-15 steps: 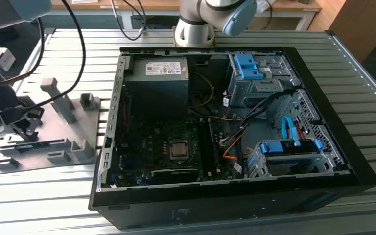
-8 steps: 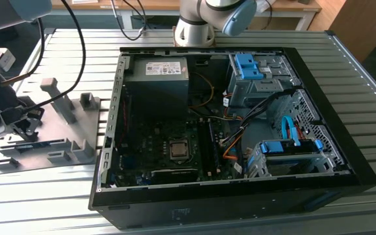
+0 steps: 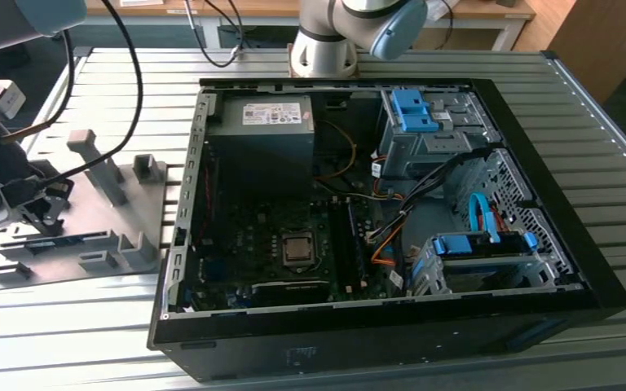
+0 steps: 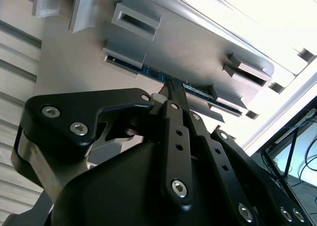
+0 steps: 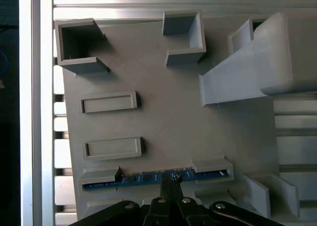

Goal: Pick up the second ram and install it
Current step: 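Pick up the second ram and move it above second insertion slot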

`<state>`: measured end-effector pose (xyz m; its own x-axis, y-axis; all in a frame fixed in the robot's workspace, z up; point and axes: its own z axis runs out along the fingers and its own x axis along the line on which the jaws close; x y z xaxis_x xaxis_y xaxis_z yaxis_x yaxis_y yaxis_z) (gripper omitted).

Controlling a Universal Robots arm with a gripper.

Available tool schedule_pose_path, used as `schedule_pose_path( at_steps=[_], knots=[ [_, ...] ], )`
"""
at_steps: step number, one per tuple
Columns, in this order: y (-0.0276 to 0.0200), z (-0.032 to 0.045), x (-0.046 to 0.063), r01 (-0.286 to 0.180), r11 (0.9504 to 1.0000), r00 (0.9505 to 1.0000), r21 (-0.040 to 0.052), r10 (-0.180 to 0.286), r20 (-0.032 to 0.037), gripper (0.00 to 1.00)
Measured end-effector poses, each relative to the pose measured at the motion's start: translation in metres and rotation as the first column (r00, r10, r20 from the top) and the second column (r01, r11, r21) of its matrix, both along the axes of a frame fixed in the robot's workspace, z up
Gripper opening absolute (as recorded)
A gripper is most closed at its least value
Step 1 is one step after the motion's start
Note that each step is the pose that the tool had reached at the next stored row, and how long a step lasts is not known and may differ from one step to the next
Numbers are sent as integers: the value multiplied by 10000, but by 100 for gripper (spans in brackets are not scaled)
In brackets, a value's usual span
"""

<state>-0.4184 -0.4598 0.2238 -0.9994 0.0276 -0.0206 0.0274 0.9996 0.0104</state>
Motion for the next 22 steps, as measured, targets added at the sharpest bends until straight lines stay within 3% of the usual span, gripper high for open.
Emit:
schedule_pose_path(
  at_steps=[6, 10, 17, 22],
  knots=[
    [0, 0, 0, -245, 9997, 9997, 1, 245, 0, 10],
    [0, 0, 0, -877, 9961, 9961, 0, 877, 0, 10],
    [0, 0, 0, -1898, 9818, 9818, 1, 1898, 0, 10],
    [0, 0, 0, -2479, 9688, 9688, 0, 2479, 0, 10]
  ],
)
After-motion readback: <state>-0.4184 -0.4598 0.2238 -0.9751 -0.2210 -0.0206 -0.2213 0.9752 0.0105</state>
